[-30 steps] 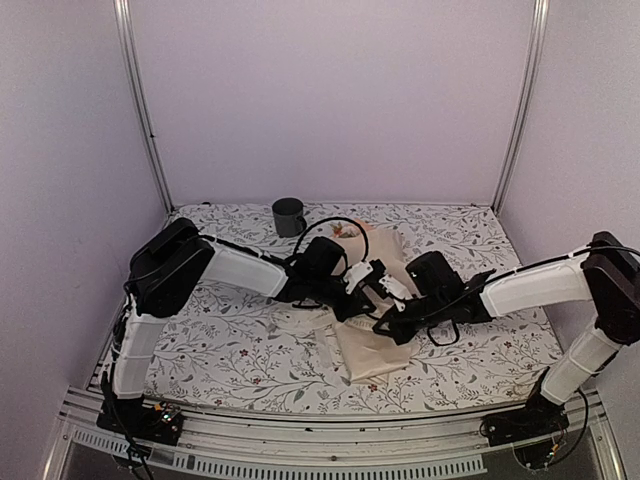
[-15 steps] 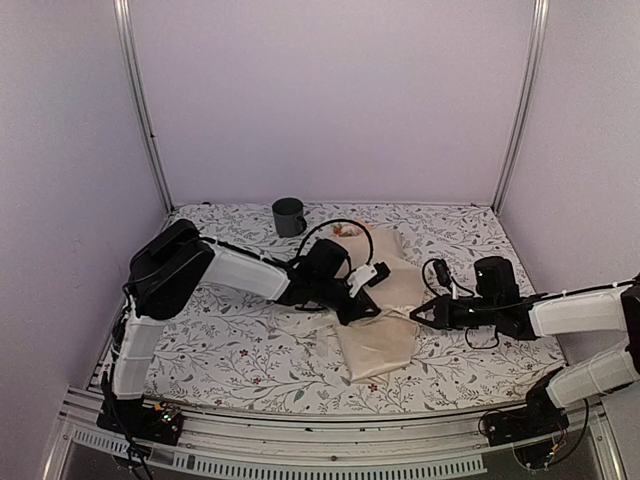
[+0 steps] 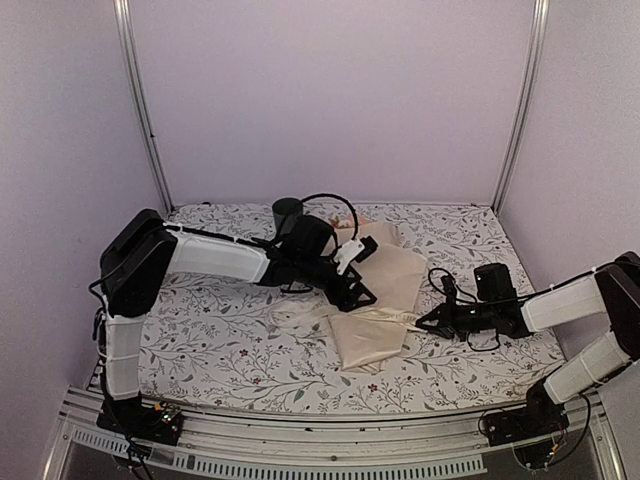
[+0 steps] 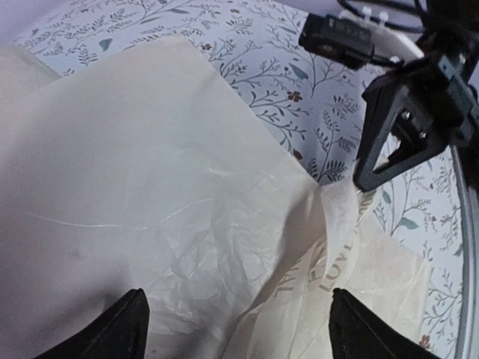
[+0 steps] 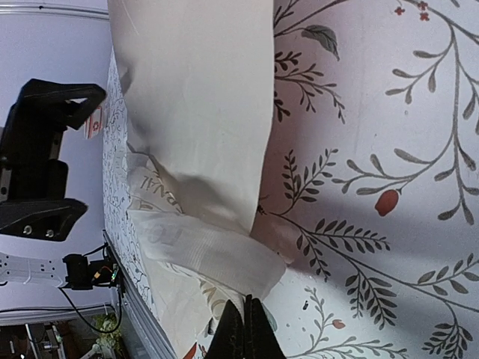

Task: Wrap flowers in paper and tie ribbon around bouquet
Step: Tie the ribbon around the folded bouquet.

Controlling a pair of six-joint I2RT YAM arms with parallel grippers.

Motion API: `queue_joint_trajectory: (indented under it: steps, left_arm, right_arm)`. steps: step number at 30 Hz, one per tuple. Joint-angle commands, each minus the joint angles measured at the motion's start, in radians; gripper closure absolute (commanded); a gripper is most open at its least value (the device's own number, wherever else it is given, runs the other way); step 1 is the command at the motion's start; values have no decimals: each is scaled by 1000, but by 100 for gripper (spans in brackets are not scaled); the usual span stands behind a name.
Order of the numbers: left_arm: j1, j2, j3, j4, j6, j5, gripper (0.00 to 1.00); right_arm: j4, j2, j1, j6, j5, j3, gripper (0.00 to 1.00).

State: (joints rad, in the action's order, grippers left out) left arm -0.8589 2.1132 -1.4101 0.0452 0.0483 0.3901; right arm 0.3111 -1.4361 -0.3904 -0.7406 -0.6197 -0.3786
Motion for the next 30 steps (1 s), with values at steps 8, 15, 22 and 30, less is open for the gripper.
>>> queue_joint_trajectory:
  steps: [8, 15, 22, 30]
  left_arm:
    - [82, -268, 300, -293, -282, -356, 19]
    - [109, -310, 415, -386, -338, -499, 15]
    - [123, -272, 408, -438, -336, -544, 21]
    - [144, -487, 499, -239, -309, -276, 17]
  right_arm:
    - [-47, -27, 4, 14, -25, -49, 100]
    - [-108, -30, 4, 47, -25, -114, 100]
    - [-166, -53, 5, 84, -25, -191, 100]
    - [-211, -61, 5, 120, -12, -215, 100]
